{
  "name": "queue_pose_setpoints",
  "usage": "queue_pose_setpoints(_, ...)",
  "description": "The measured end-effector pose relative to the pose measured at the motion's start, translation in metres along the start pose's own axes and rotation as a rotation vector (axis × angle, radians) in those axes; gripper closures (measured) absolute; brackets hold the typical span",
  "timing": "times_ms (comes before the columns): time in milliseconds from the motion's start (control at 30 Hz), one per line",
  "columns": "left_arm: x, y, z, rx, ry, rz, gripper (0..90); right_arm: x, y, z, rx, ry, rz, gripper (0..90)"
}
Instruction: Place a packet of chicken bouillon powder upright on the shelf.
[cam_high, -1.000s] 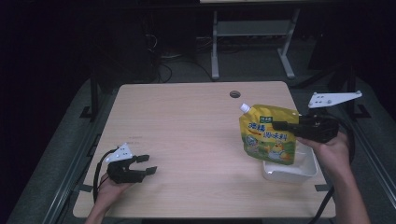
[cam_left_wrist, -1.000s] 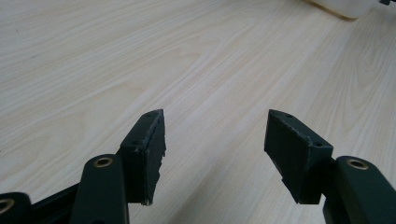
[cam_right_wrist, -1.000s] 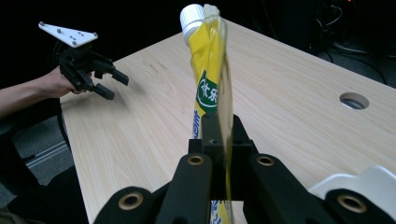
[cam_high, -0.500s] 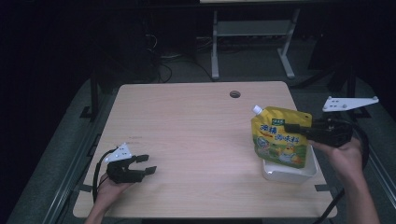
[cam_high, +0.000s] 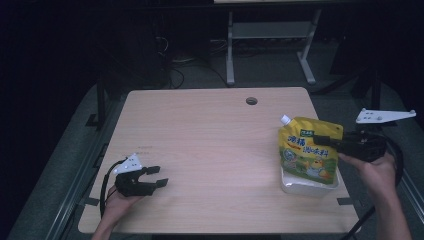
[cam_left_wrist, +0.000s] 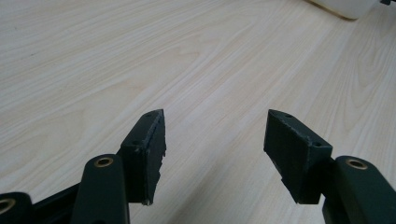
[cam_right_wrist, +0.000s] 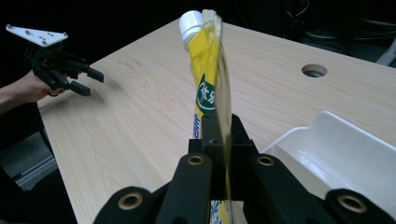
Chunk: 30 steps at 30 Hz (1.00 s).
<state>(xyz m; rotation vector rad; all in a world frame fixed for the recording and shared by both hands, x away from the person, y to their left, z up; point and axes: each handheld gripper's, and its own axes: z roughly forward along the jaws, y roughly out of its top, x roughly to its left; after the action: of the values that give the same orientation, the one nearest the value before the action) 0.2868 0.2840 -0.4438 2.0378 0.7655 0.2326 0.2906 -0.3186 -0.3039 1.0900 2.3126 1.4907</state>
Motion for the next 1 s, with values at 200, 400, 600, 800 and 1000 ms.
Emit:
queue_pose_setpoints(200,0.000,0.000,0.000,0.000,0.002,-0.003,38.5,-0.004,-0.006,0.001,0.010,-0.016,0.007,89.6)
queue_pose_setpoints(400,0.000,0.000,0.000,0.001,0.001,0.000,38.5,-0.010,-0.017,0.005,0.015,-0.017,0.033,89.5)
queue_pose_setpoints(600,0.001,0.000,0.000,0.002,0.002,0.000,38.5,-0.016,-0.026,0.011,0.015,-0.014,0.057,89.4)
queue_pose_setpoints(800,0.001,0.000,0.000,0.003,0.006,-0.002,38.3,-0.020,-0.033,0.015,0.030,-0.028,0.071,87.0)
queue_pose_setpoints(1000,0.000,0.000,0.001,0.004,0.002,-0.002,38.4,-0.020,-0.034,0.006,0.003,-0.038,0.085,83.9)
